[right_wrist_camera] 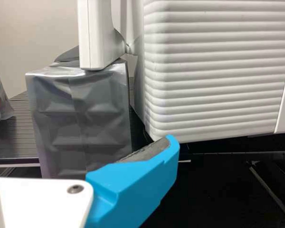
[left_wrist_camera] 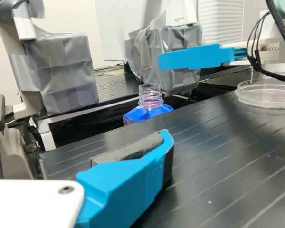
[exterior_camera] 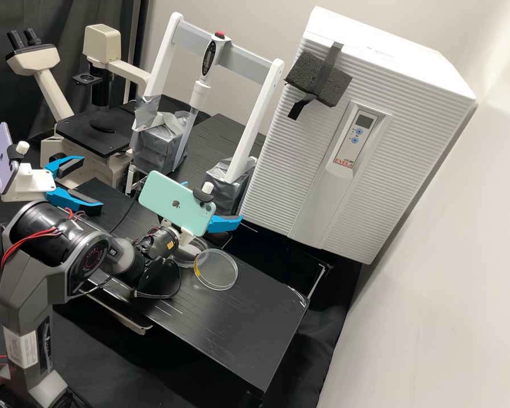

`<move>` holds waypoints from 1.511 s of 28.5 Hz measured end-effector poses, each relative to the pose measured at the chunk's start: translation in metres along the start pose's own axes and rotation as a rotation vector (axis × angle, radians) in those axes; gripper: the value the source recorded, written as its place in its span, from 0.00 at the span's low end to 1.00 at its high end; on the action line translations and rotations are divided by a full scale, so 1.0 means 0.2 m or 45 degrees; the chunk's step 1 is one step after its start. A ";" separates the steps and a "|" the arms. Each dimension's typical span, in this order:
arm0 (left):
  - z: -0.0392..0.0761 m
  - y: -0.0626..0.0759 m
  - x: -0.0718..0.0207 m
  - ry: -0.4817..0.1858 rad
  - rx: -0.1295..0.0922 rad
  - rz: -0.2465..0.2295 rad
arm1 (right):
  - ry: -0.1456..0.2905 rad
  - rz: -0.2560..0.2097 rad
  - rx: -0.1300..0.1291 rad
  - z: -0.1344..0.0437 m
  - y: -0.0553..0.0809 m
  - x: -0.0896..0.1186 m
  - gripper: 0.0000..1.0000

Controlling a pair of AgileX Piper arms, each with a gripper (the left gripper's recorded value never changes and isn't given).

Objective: Use the pipette

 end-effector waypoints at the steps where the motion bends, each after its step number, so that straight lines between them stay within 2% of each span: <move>1: 0.00 0.00 -0.004 0.000 0.000 0.001 | 0.000 0.000 0.000 0.00 0.00 0.00 1.00; 3: 0.00 -0.01 -0.007 0.000 -0.003 -0.003 | 0.000 0.000 0.000 0.00 0.00 0.00 1.00; 9: 0.00 0.01 -0.014 -0.004 -0.038 0.011 | 0.000 0.000 0.000 0.00 0.00 0.00 1.00; 12: 0.00 0.01 -0.014 -0.005 -0.053 0.011 | 0.014 0.017 0.000 -0.02 0.02 -0.03 1.00; 15: -0.01 0.01 -0.015 -0.007 -0.075 0.013 | 0.075 0.067 0.009 -0.08 0.09 -0.10 1.00; 18: -0.01 0.02 -0.016 -0.001 -0.099 0.017 | 0.192 0.146 0.049 -0.19 0.19 -0.17 1.00; 22: -0.02 0.03 -0.019 -0.003 -0.119 0.023 | 0.320 0.191 0.078 -0.31 0.24 -0.22 1.00; 24: -0.02 0.03 -0.019 -0.006 -0.121 0.022 | 0.385 0.193 0.086 -0.40 0.26 -0.23 1.00; 28: -0.02 0.03 -0.019 -0.006 -0.134 0.022 | 0.462 0.179 0.099 -0.53 0.29 -0.20 1.00; 30: -0.02 0.03 -0.019 -0.007 -0.151 0.022 | 0.470 0.148 0.107 -0.60 0.30 -0.17 1.00; 33: -0.02 0.03 -0.019 -0.007 -0.151 0.022 | 0.483 0.135 0.139 -0.68 0.32 -0.13 1.00; 34: -0.02 0.03 -0.019 -0.007 -0.151 0.022 | 0.480 0.132 0.140 -0.72 0.32 -0.10 1.00; 42: -0.02 0.02 -0.027 -0.004 -0.151 0.012 | 0.397 0.092 0.075 -0.85 0.31 0.07 1.00; 43: -0.02 0.01 -0.029 -0.004 -0.151 0.009 | 0.386 0.095 0.082 -0.87 0.31 0.09 1.00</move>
